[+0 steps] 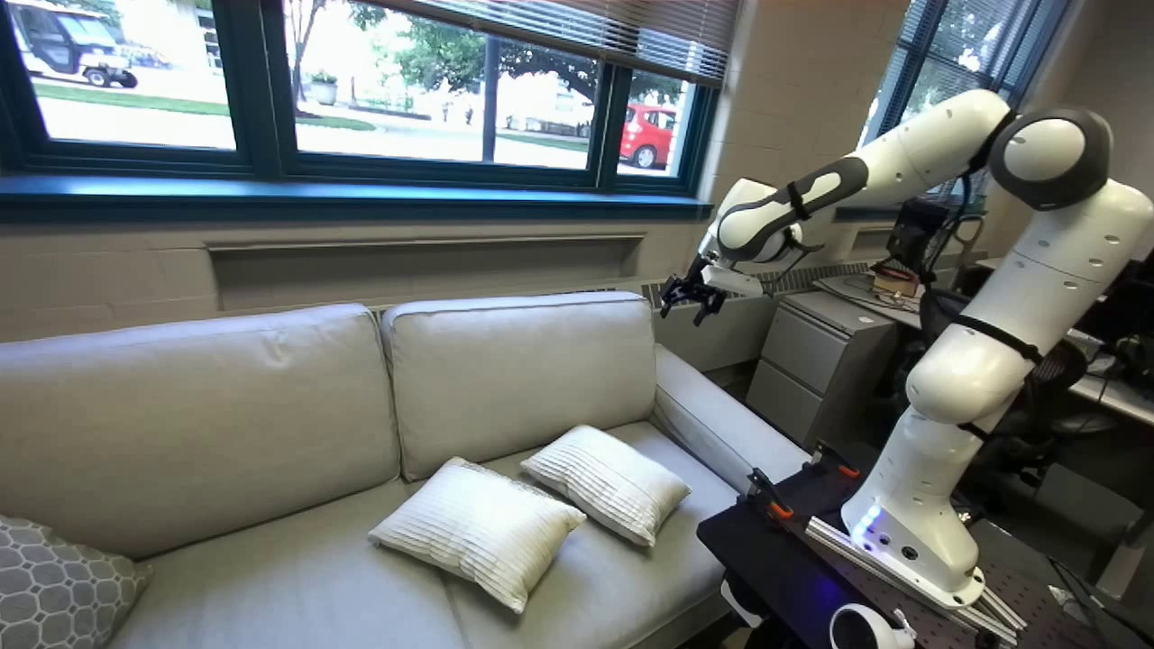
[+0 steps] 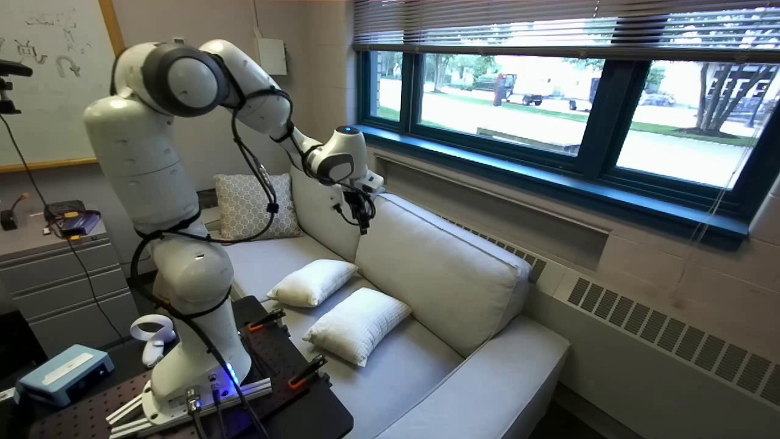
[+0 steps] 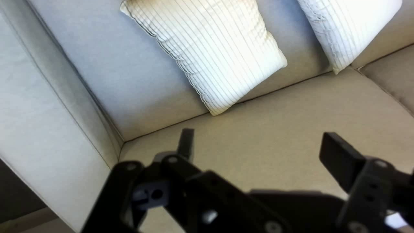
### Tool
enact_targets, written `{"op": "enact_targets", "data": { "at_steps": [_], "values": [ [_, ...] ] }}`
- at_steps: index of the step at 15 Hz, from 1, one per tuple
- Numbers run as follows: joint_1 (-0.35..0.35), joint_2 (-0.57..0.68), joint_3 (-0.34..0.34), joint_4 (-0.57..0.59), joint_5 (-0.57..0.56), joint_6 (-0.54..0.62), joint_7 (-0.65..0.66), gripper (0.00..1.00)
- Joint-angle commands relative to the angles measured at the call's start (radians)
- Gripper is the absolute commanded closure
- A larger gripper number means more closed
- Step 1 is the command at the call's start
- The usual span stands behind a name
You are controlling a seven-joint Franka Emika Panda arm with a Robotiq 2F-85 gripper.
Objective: Set the striped pillows against the armrest
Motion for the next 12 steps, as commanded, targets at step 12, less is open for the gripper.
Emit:
{"op": "enact_targets", "data": {
  "at_steps": [12],
  "values": [
    [-0.062, 0.765, -0.021, 0.551, 0.236, -0.104, -0.225, 0.0]
  ]
}}
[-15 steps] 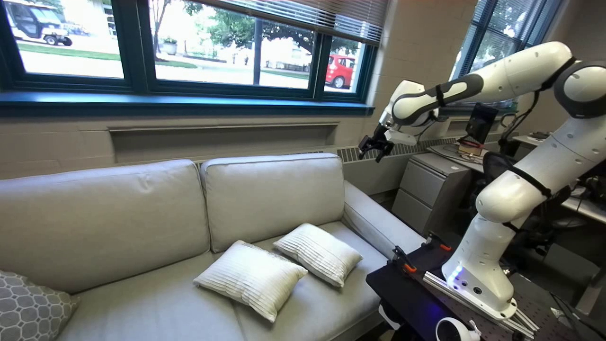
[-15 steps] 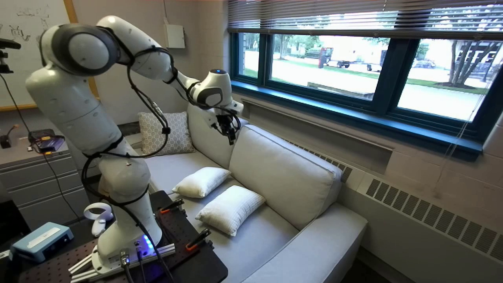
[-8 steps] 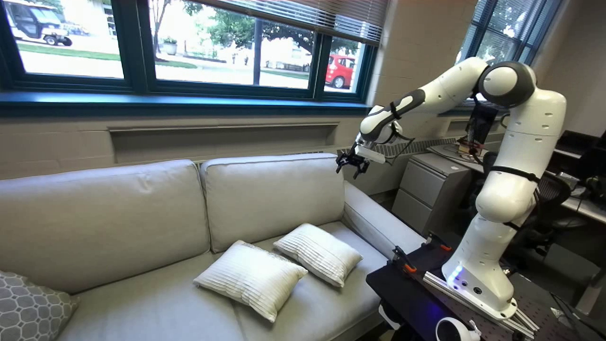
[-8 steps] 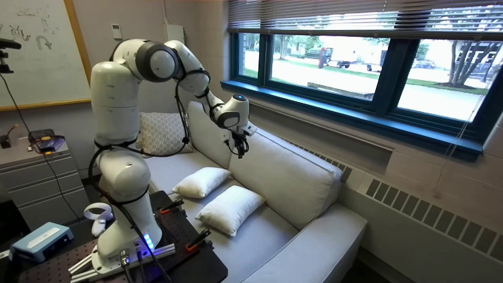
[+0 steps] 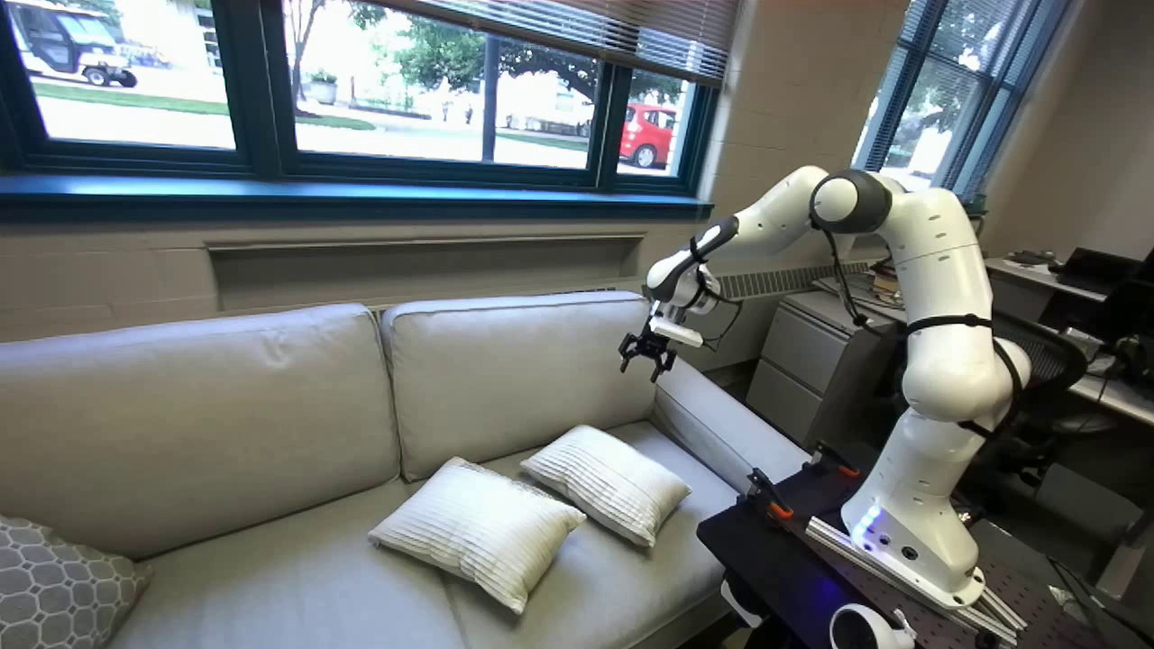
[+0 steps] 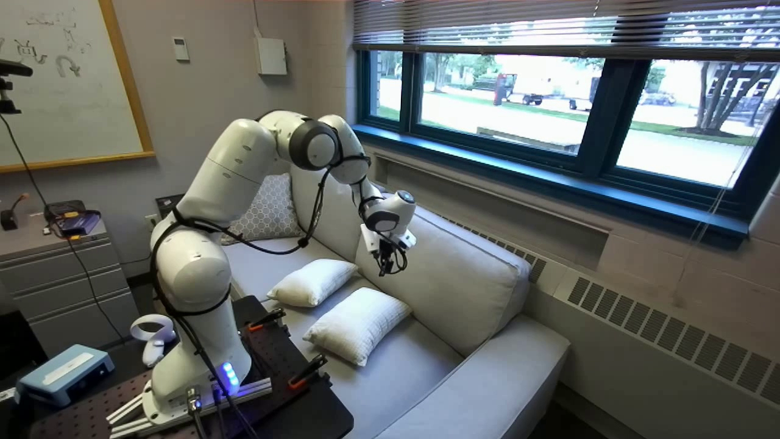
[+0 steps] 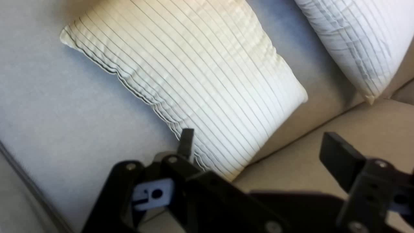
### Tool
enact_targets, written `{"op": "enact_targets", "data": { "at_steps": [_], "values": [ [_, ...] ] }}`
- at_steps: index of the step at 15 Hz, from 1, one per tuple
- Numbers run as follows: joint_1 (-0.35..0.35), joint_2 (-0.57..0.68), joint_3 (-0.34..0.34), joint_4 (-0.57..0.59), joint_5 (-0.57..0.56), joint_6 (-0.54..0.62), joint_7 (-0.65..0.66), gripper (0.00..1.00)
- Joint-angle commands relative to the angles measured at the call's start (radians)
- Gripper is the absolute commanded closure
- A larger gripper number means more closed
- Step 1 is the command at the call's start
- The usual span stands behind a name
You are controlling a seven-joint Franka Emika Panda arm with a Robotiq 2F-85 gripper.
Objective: Set the striped pillows against the armrest
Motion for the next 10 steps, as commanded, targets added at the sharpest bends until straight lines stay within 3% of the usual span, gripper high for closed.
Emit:
{"op": "enact_targets", "data": {
  "at_steps": [1, 4, 7, 10],
  "values": [
    [-0.004, 0.04, 0.005, 0.026, -0.009, -0.013, 0.004, 0.0],
    [-0.003, 0.081, 0.006, 0.062, -0.012, -0.023, 0.005, 0.0],
    [0.046, 0.071, -0.038, 0.053, -0.066, 0.02, 0.06, 0.0],
    [0.035, 0.196, -0.029, 0.187, -0.105, 0.025, 0.022, 0.0]
  ]
}}
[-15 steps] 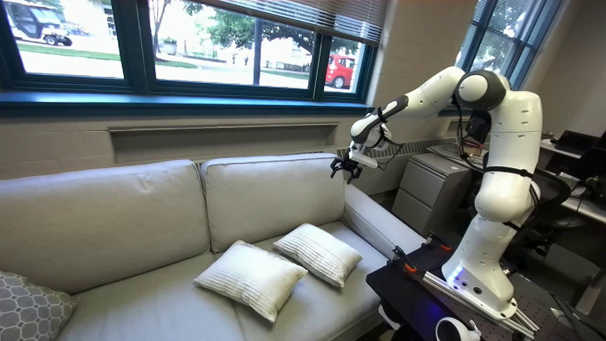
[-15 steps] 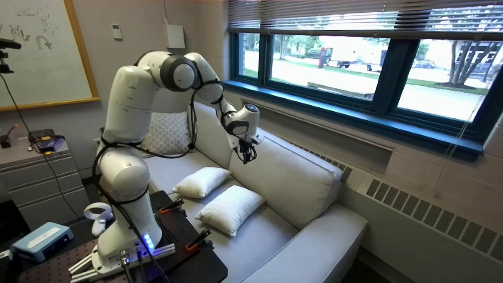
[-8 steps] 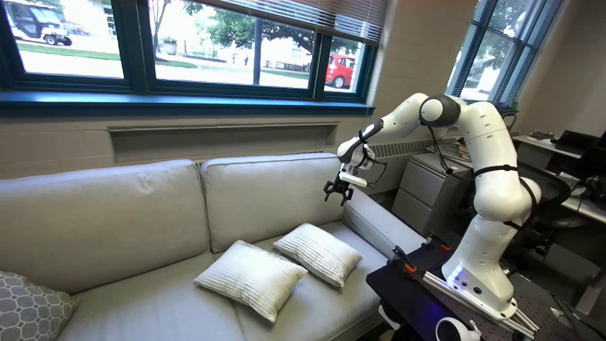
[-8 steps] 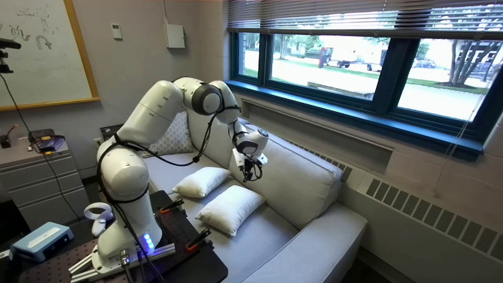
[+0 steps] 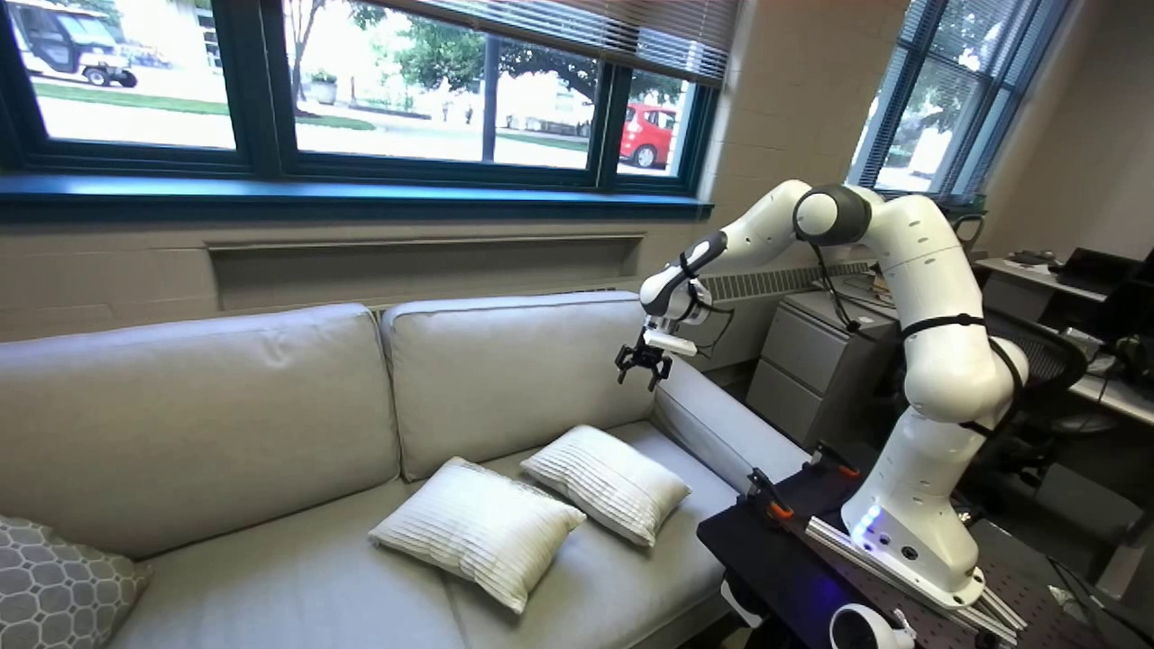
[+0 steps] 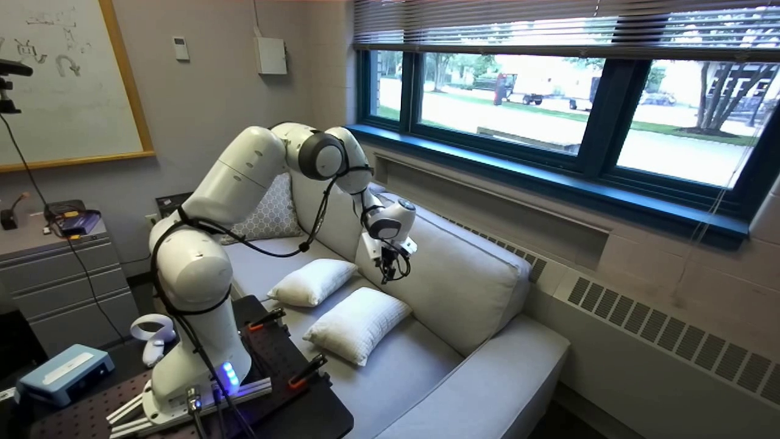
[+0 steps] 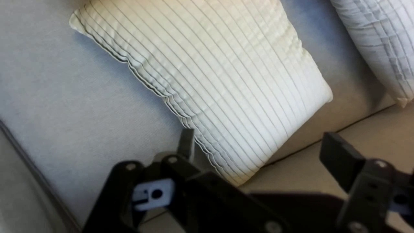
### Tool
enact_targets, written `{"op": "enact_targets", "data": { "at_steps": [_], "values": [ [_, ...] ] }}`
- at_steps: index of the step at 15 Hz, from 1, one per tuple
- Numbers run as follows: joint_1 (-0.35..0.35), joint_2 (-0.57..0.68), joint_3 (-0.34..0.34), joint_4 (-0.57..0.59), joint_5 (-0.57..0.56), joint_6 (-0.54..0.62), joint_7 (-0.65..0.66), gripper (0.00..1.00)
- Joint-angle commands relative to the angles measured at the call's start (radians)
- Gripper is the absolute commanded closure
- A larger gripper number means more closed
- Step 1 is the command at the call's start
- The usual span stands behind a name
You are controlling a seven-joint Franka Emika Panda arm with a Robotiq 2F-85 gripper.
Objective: Set the striped pillows against the armrest
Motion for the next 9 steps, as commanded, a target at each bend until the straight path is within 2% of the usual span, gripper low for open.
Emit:
{"op": "enact_targets", "data": {
  "at_steps": [1, 6, 9],
  "values": [
    [-0.015, 0.138, 0.021, 0.152, -0.033, -0.009, -0.032, 0.0],
    [-0.092, 0.394, 0.103, 0.408, -0.04, -0.093, -0.211, 0.0],
    [-0.114, 0.521, 0.109, 0.548, -0.072, -0.196, -0.292, 0.0]
  ]
}}
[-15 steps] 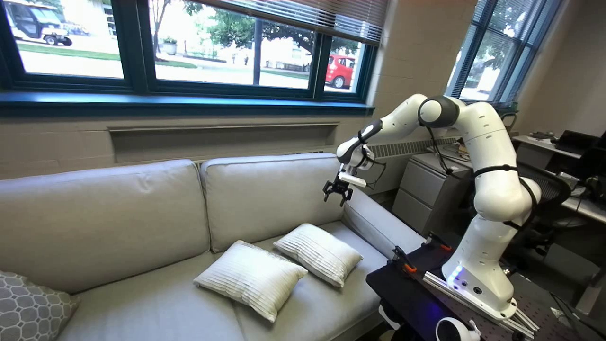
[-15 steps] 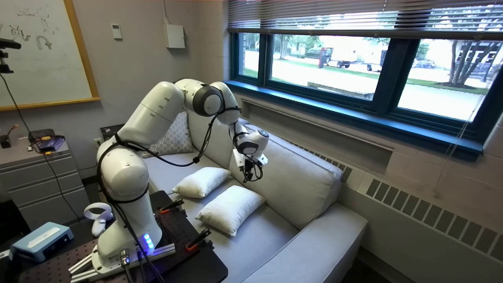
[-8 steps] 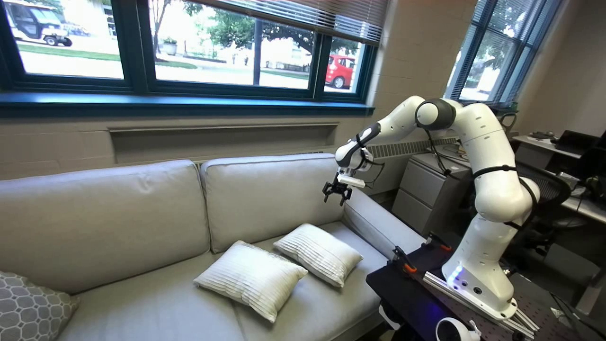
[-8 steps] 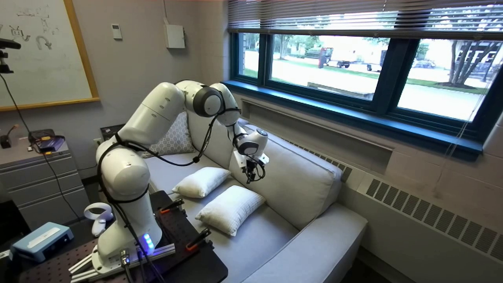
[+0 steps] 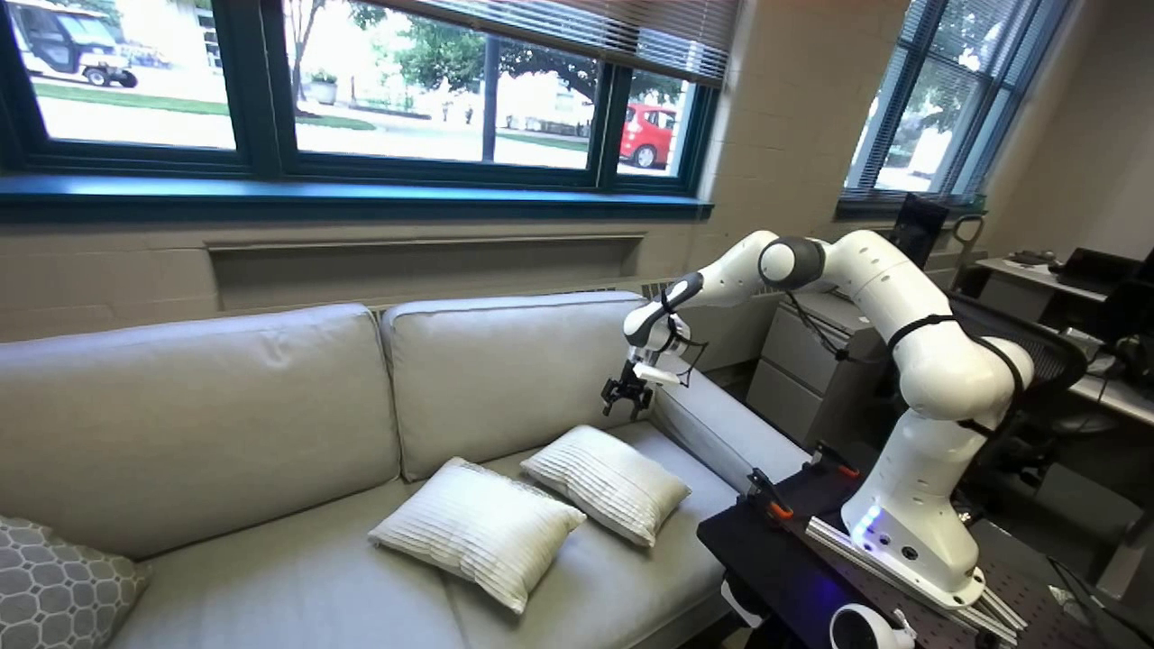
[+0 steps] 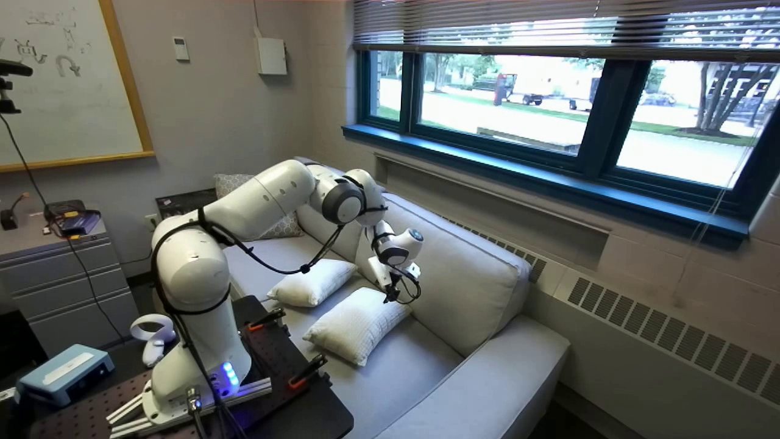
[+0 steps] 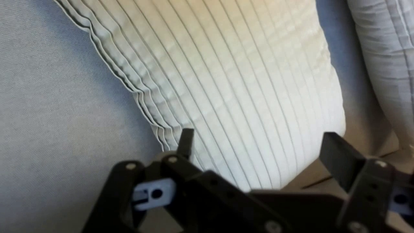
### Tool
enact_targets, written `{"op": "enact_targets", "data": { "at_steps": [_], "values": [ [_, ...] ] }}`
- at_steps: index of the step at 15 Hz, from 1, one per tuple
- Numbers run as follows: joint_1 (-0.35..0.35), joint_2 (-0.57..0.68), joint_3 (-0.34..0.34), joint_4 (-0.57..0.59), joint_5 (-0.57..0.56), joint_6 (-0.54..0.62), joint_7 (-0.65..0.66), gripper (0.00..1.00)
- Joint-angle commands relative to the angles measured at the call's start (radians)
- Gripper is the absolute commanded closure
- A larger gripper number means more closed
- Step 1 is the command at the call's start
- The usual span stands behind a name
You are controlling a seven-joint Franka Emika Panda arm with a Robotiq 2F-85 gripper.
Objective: Set the striped pillows against the armrest
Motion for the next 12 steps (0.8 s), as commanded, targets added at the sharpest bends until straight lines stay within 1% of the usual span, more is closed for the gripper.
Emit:
{"op": "enact_targets", "data": {
  "at_steps": [1, 5, 8, 10, 11, 12],
  "values": [
    [-0.04, 0.18, 0.024, 0.236, -0.055, -0.15, -0.089, 0.0],
    [-0.057, 0.319, 0.044, 0.412, -0.076, -0.308, -0.182, 0.0],
    [-0.034, 0.415, 0.056, 0.538, -0.08, -0.446, -0.235, 0.0],
    [-0.012, 0.474, 0.054, 0.613, -0.09, -0.544, -0.244, 0.0],
    [-0.018, 0.362, 0.05, 0.45, -0.079, -0.528, -0.256, 0.0],
    [-0.011, 0.374, 0.046, 0.46, -0.08, -0.554, -0.254, 0.0]
  ]
}}
